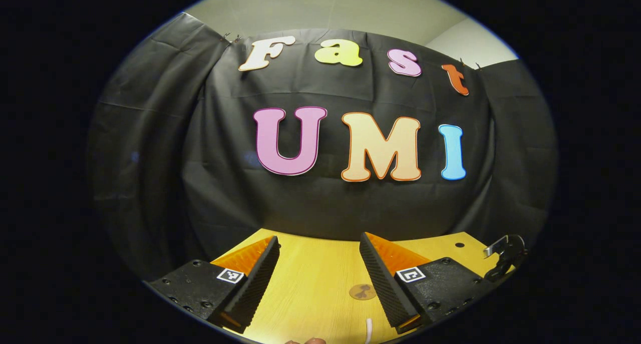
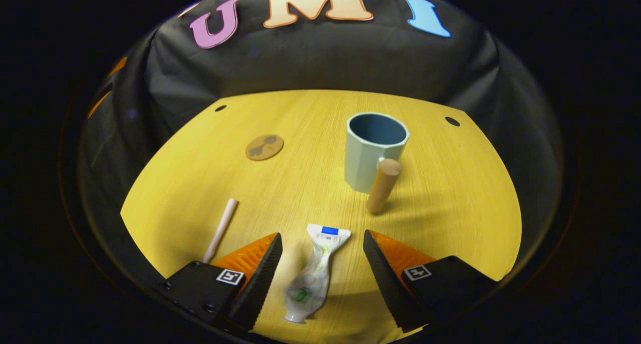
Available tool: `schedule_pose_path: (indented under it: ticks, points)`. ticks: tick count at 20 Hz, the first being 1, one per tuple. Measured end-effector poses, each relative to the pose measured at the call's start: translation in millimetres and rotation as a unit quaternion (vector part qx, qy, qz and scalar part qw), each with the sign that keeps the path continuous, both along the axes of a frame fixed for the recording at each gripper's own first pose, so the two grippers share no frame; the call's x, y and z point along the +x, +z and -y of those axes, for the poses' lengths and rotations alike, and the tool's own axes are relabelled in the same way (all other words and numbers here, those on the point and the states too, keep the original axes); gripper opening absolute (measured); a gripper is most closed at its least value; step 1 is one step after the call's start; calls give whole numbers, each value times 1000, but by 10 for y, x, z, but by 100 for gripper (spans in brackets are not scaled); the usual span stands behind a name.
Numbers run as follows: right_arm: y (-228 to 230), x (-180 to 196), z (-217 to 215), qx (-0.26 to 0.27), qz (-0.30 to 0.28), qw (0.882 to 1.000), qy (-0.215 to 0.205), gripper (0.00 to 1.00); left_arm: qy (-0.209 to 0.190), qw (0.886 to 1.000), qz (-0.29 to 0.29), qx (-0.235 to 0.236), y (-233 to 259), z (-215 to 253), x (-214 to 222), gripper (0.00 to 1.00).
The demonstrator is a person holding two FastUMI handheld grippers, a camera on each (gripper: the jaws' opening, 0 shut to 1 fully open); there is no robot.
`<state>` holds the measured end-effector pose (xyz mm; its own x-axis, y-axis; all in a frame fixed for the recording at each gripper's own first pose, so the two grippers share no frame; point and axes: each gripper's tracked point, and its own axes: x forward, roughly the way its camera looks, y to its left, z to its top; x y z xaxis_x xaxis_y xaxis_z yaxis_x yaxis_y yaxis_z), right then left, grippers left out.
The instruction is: Put the toothbrush and toothpaste on the desktop into the cup, then pick up the cup and place it on the coaster on the desktop.
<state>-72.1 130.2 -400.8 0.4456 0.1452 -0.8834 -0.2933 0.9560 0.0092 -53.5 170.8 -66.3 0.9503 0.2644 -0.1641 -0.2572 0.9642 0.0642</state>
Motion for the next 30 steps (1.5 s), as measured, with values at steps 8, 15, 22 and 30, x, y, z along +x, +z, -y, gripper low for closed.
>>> schedule_pose_path:
  ticks: [8, 15, 22, 30]
  points:
    - [-361, -148, -41, -37, -90, 995, 33, 84, 5, 1000, -12, -4, -100, -47, -29, 94]
    - [-310, -60, 137, -42, -139, 988, 55, 32, 1, 1000, -18, -6, -160, 43, -46, 94]
    - [-273, -67, 153, 34, -158, 987, 8, 14, -22, 998, -53, -35, -466, 262, -29, 94]
    - [-284, -15, 125, 67, -131, 989, 33, 14, -61, 963, -234, -121, -1635, 678, -181, 95]
